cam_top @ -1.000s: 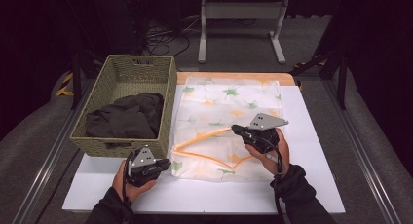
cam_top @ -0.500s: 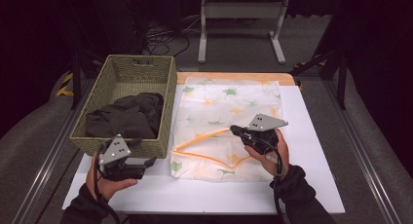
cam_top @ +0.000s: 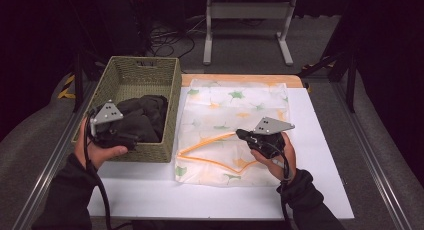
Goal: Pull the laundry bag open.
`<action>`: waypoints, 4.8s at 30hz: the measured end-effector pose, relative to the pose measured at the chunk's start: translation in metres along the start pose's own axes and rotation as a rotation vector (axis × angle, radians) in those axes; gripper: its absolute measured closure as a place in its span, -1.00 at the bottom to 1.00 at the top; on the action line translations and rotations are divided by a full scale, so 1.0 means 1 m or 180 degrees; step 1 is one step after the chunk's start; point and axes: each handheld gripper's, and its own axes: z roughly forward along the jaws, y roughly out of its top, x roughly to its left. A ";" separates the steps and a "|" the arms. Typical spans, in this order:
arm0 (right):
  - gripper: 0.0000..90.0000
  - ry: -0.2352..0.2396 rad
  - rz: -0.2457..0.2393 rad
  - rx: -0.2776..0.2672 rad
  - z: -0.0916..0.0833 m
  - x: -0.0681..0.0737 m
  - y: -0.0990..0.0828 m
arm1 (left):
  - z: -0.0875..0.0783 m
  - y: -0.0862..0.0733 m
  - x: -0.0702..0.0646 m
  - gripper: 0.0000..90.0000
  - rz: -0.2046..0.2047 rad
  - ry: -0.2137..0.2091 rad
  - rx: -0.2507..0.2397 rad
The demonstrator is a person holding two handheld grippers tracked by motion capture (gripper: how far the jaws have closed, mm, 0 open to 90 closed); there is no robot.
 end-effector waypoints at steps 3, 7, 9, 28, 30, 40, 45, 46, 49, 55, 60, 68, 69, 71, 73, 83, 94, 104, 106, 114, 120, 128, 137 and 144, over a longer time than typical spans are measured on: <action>0.98 0.0008 -0.0002 -0.0012 -0.001 0.000 0.001 | 0.013 0.006 0.014 -0.85 -0.0020 -0.0008 0.0160; 0.97 0.0042 0.0005 -0.0007 -0.002 -0.001 0.000 | 0.028 0.009 0.027 -0.86 -0.0027 -0.0102 0.0359; 0.97 0.0055 0.0014 0.0004 -0.001 -0.001 0.000 | 0.032 0.009 0.028 -0.90 -0.0015 -0.0135 0.0453; 0.97 0.0142 -0.0004 0.0134 0.008 0.001 -0.007 | 0.077 0.005 0.052 -0.99 -0.0146 -0.0531 0.1381; 0.97 0.0149 -0.0002 0.0139 0.009 0.002 -0.008 | 0.083 0.004 0.052 -1.00 -0.0111 -0.0554 0.1428; 0.97 0.0170 -0.0032 0.0176 0.012 0.003 -0.009 | 0.110 0.001 0.050 -0.99 0.0000 -0.0363 0.1783; 0.97 0.0167 -0.0019 0.0185 0.013 0.003 -0.010 | 0.111 0.001 0.054 -0.91 0.0038 0.0197 0.1795; 0.97 0.0161 -0.0019 0.0186 0.013 0.003 -0.010 | 0.111 0.002 0.054 -0.90 0.0047 0.0331 0.1806; 0.97 0.0161 -0.0019 0.0196 0.014 0.003 -0.011 | 0.111 0.001 0.054 -0.85 0.0008 0.0308 0.1760; 0.97 0.0167 -0.0034 0.0204 0.013 0.004 -0.010 | 0.116 -0.006 0.055 -1.00 -0.0149 -0.0168 0.1878; 0.97 0.0191 -0.0034 0.0193 0.013 0.004 -0.011 | 0.125 -0.009 0.052 -1.00 -0.0114 -0.0438 0.2121; 0.97 0.0192 -0.0039 0.0217 0.013 0.004 -0.011 | 0.129 -0.008 0.046 -0.39 0.0116 -0.0309 0.2421; 0.97 0.0189 -0.0032 0.0226 0.012 0.005 -0.012 | 0.127 -0.007 0.045 -0.12 0.0125 -0.0283 0.2393; 0.97 0.0188 -0.0034 0.0227 0.012 0.005 -0.012 | 0.122 -0.005 0.042 0.13 0.0279 -0.0173 0.2350; 0.97 0.0189 -0.0029 0.0226 0.012 0.004 -0.012 | 0.116 -0.003 0.041 0.30 0.0348 0.0032 0.2193; 0.98 0.0123 -0.0027 0.0150 0.009 0.003 -0.010 | 0.074 0.002 0.048 0.43 0.0095 0.0479 0.1162; 0.98 0.0060 -0.0025 0.0042 0.003 0.002 -0.006 | 0.021 -0.002 0.047 0.49 -0.0245 0.0680 0.0129; 0.98 0.0053 -0.0018 0.0026 0.003 0.001 -0.005 | 0.002 -0.004 0.042 0.49 -0.0358 0.0655 -0.0240; 0.98 0.0053 -0.0008 0.0016 0.004 0.001 -0.004 | -0.001 -0.005 0.043 0.49 -0.0341 0.0642 -0.0281; 0.98 0.0055 -0.0001 0.0043 0.007 0.000 -0.005 | -0.011 -0.009 0.046 0.49 -0.0509 0.0634 -0.0494; 0.98 0.0056 0.0005 0.0033 0.008 0.000 -0.005 | -0.014 -0.008 0.043 0.49 -0.0466 0.0634 -0.0536; 0.98 0.0039 0.0027 0.0033 0.009 -0.001 -0.005 | -0.017 -0.009 0.039 0.49 -0.0472 0.0631 -0.0609; 0.98 0.0037 0.0051 0.0036 0.011 -0.005 -0.006 | -0.024 -0.005 0.034 0.49 -0.0448 0.0600 -0.0758; 0.98 0.0018 0.0045 0.0030 0.010 -0.004 -0.006 | -0.032 -0.001 0.031 0.49 -0.0464 0.0558 -0.0861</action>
